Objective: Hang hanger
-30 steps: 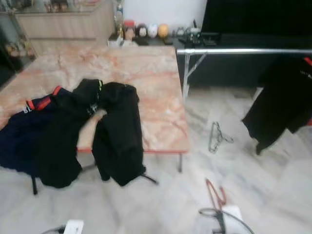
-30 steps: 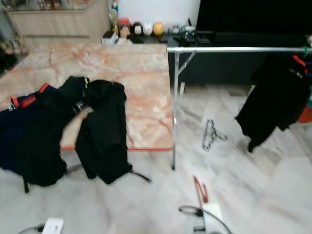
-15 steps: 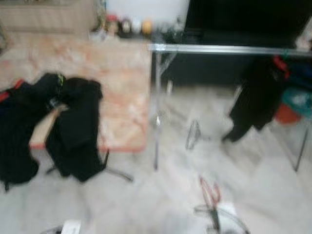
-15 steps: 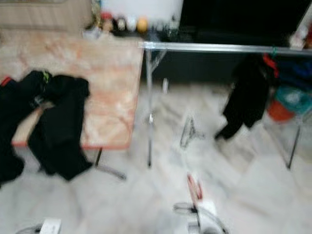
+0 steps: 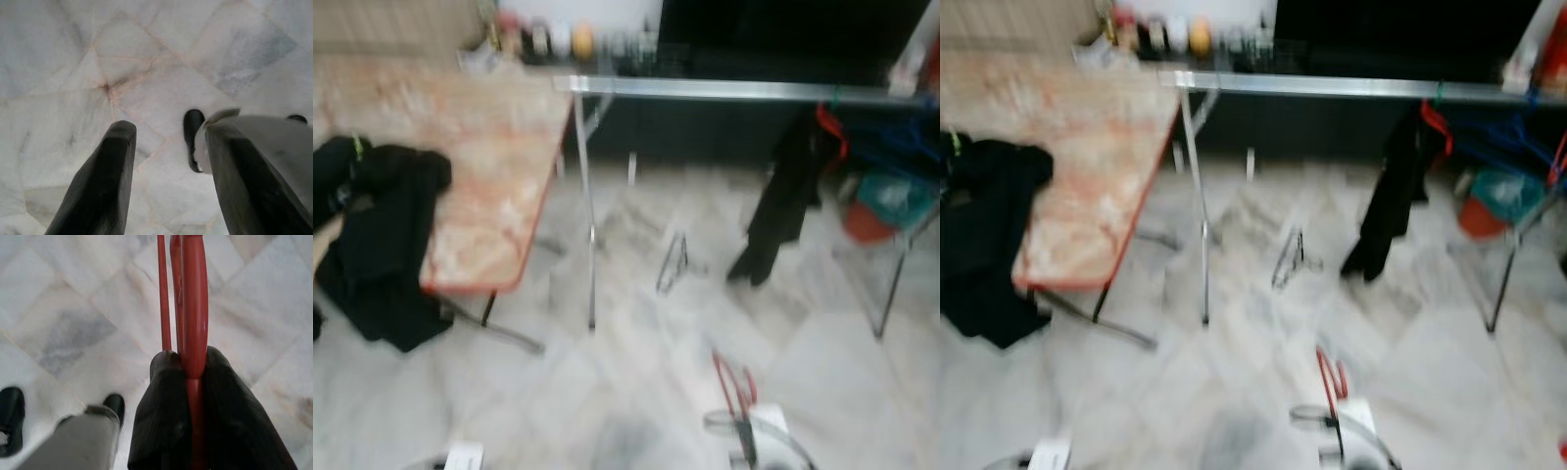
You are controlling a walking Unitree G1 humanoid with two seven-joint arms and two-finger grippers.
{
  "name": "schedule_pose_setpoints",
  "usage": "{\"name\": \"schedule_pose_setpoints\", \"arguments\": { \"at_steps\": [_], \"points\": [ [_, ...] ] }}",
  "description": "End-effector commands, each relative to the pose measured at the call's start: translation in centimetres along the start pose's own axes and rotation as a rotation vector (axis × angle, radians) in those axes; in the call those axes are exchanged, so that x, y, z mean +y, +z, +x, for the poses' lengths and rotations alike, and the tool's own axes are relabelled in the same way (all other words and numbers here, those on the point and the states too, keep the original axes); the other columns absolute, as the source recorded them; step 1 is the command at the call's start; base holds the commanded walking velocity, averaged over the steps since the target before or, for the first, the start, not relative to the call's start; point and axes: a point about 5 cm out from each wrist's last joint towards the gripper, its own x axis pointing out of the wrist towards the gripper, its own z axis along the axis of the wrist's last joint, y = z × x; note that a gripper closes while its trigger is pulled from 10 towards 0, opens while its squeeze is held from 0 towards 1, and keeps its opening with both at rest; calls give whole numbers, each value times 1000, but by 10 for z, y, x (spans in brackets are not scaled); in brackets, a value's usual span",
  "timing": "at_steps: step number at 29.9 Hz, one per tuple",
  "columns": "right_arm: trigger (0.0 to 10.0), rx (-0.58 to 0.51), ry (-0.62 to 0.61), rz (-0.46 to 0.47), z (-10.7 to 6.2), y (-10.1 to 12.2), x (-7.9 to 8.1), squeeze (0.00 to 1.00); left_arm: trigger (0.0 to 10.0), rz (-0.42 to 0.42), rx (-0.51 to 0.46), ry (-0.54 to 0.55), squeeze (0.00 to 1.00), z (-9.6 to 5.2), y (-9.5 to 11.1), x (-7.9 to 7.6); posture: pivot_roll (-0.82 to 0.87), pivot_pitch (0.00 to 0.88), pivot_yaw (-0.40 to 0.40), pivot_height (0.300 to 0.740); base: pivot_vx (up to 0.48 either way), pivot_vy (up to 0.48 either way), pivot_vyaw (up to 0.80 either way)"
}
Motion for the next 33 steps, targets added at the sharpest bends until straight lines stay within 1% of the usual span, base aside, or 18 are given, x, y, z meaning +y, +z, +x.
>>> {"name": "schedule_pose_setpoints", "arguments": {
  "at_steps": [1, 14, 16, 23, 33],
  "points": [
    [10000, -2, 6, 5, 0, 2, 2, 0, 10000, -4, 11, 6, 0, -2, -4, 4, 32, 38, -14, 740, 0, 0, 0],
    [10000, 17, 0, 14, 0, -2, 0, 0, 10000, -7, 12, -6, 0, -2, -5, 2, 31, 33, -19, 740, 0, 0, 0],
    [10000, 23, -6, 27, 0, -2, -1, 0, 10000, -5, 10, -5, 0, -2, -4, 1, 31, 33, -19, 740, 253, 0, -372],
    [10000, 27, -4, 21, 1, -1, -1, 0, 10000, -5, 7, -4, 0, -1, -4, 0, 33, 33, -18, 740, 299, 0, -696],
    [10000, 23, 0, 18, 0, -2, 0, 0, 10000, -10, 4, -13, 0, -1, -4, -2, 33, 34, -20, 740, 334, 0, 0]
  ]
}}
